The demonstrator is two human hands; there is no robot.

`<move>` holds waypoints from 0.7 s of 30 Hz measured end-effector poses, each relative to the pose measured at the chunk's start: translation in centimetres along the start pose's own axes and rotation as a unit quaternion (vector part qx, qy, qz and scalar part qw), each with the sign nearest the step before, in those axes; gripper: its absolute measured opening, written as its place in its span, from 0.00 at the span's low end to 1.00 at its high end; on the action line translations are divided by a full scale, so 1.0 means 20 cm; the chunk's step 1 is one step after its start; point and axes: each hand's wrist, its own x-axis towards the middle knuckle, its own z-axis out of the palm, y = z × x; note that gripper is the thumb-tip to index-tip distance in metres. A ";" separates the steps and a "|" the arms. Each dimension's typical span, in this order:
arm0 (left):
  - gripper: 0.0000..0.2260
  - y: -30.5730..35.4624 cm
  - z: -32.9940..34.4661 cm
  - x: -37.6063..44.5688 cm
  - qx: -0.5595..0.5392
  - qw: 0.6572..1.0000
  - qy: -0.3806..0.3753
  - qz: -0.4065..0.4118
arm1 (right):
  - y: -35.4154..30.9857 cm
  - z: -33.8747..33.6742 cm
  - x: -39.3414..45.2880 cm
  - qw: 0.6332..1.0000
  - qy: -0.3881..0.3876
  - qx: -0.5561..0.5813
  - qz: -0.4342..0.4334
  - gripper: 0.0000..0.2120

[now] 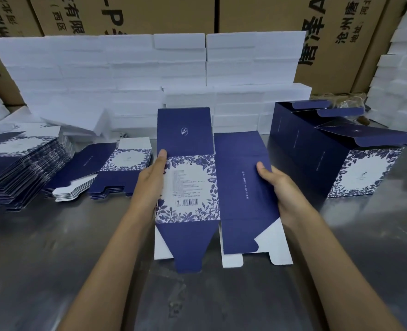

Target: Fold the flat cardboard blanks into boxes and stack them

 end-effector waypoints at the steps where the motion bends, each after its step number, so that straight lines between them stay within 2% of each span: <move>1: 0.19 0.00 0.00 0.00 0.001 1.000 -0.012 -0.009 | 0.00 0.00 0.00 1.000 0.003 0.004 -0.005 0.12; 5: 0.14 -0.01 0.03 -0.03 0.030 0.998 -0.061 0.010 | -0.01 -0.01 0.01 0.999 0.026 0.026 -0.010 0.15; 9: 0.19 0.00 0.04 -0.04 0.052 0.998 -0.013 0.039 | 0.00 -0.01 0.01 1.000 0.000 0.012 0.011 0.23; 11: 0.21 0.00 0.03 -0.04 0.059 0.997 0.006 0.051 | 0.01 -0.02 0.01 1.000 -0.013 0.003 0.010 0.20; 15: 0.22 0.00 0.03 -0.04 0.060 0.996 0.009 0.064 | 0.01 -0.03 0.02 1.000 0.009 -0.001 0.001 0.14; 21: 0.18 -0.01 0.02 -0.03 0.081 0.995 -0.057 0.013 | -0.01 -0.01 0.01 0.999 0.029 0.012 -0.012 0.16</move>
